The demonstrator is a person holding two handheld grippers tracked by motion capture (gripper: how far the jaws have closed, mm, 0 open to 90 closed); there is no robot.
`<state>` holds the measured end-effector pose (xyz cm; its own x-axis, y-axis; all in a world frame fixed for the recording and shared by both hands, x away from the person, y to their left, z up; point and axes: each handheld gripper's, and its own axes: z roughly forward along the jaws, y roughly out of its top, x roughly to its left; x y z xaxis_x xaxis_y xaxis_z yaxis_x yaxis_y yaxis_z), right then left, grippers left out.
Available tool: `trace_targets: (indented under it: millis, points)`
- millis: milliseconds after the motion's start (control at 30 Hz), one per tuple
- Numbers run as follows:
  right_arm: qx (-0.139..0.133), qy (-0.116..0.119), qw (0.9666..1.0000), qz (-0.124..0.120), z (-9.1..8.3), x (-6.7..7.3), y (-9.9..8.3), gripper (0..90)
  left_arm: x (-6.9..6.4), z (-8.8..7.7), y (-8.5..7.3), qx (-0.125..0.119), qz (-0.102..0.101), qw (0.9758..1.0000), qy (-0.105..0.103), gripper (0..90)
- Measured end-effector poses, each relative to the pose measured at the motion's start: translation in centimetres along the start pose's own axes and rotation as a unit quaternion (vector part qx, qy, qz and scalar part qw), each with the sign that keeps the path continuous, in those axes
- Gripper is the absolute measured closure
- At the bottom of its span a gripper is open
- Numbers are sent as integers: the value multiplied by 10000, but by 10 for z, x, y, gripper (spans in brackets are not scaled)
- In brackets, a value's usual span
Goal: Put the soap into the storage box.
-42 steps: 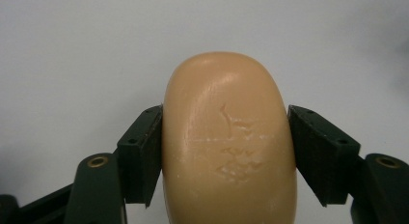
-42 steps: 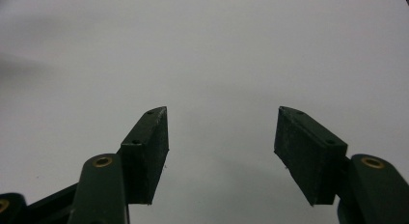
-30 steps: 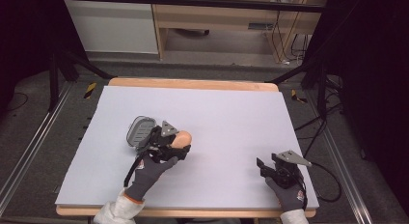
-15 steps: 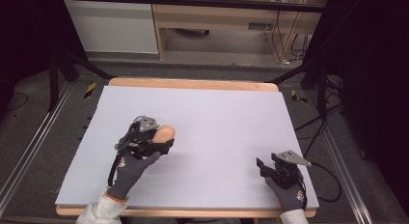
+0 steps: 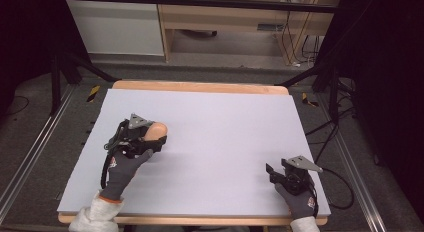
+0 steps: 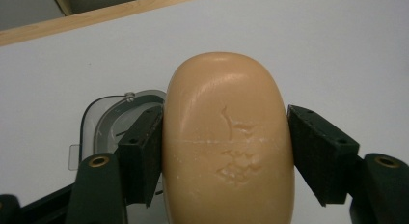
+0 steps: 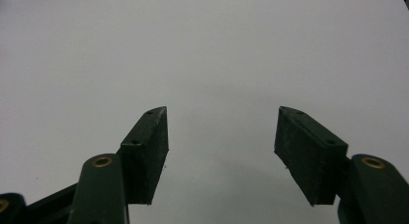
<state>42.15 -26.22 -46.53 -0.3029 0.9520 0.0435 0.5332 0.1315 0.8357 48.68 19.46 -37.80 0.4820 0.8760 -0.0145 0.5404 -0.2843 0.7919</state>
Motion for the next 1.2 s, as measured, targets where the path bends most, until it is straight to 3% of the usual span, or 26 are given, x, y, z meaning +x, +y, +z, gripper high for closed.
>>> trace_targets:
  millis: [700,1200]
  points:
    - [3,-6,10000,-22,0,0,0,364,28,17,1,124,-221,9994,253,320]
    - [-3,-9,10000,-41,1,-1,0,363,40,31,-4,344,-240,9983,396,321]
